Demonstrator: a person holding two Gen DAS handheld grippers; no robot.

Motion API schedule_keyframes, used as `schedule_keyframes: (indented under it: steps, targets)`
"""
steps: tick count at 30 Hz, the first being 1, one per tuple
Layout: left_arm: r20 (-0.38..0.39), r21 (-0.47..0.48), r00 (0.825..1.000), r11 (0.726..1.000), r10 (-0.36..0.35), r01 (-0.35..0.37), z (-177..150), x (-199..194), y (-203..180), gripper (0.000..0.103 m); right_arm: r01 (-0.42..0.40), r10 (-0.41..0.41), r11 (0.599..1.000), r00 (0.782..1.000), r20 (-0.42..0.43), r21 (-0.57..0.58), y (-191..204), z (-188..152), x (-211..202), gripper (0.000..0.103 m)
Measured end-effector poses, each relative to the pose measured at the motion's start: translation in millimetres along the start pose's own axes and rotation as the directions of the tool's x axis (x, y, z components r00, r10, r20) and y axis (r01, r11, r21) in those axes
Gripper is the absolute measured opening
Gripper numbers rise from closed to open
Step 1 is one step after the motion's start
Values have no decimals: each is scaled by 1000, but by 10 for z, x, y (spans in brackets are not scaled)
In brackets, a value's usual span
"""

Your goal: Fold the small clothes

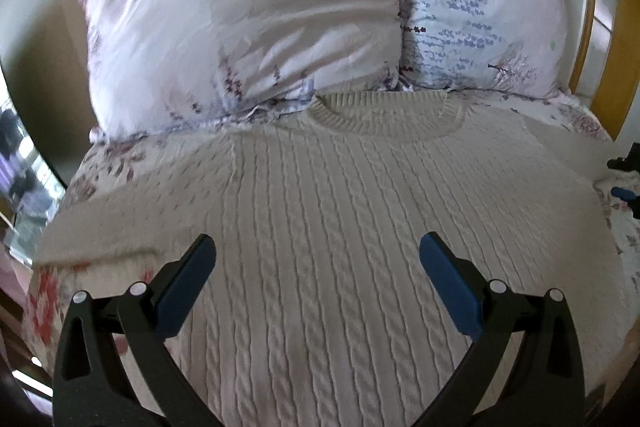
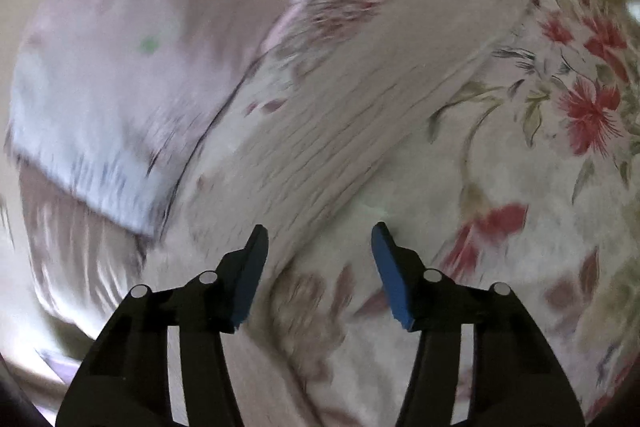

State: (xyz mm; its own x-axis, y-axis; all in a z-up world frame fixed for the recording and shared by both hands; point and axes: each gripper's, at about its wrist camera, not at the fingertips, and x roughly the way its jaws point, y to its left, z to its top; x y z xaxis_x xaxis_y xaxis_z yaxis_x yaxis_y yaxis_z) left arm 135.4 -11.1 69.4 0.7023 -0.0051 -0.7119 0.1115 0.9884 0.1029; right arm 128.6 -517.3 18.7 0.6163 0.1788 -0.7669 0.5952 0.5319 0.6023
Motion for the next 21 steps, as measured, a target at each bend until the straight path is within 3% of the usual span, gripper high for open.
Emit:
schedule_keyframes:
  steps: [4,8,12,18,21]
  targets:
    - [-12,3,1000,1000,-18,18,121,212,-48,101,-22,21,999,1000,16,40,-42,168,67,50]
    - [-29,-31,998,998,-49,48,158,382,-46,101,0,-4,997,998,56,73,-124,324,77,35]
    - [-48,-54,998,997,-51,49,154,510,-21,101,33,-43,995,993,110,92,-234,438,57,26]
    - [-41,-52,998,997,-53,51,162,592,4,101,123,-122,992,981,152,4,-118,421,78,13]
    - [-47,-54,997,997,-63,61,159,639,28,101,159,-135,983,966,220,-93,102,370,9,11]
